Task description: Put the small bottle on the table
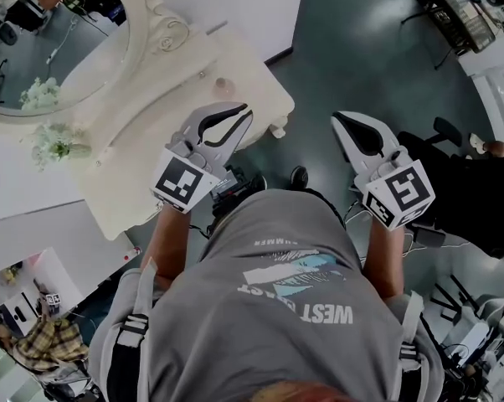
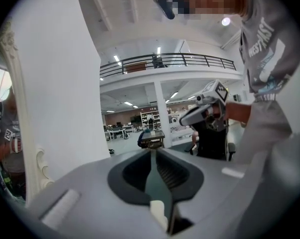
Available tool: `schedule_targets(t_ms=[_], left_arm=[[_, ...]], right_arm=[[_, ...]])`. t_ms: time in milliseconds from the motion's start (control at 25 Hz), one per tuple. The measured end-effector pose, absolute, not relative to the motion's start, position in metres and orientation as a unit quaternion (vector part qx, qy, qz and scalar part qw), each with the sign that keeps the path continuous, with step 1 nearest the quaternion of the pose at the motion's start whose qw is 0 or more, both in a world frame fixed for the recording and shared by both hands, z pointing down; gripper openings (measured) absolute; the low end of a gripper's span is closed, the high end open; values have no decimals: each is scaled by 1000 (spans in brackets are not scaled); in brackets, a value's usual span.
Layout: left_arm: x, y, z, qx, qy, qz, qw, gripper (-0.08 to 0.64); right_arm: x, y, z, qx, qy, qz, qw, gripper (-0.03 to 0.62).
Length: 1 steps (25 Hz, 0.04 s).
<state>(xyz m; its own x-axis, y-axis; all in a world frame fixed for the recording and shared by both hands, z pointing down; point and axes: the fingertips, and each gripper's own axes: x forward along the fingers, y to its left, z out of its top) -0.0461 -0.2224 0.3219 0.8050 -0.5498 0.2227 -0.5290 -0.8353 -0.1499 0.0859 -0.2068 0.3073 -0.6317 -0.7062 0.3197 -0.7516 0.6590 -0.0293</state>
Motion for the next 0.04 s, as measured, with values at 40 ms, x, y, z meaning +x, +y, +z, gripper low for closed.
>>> schedule_targets(t_ms=[40], left_arm=[[-43,-224,321,-951,282,-124,36,32]], right_arm=[[88,-209,307,408,-898,81,143,0]])
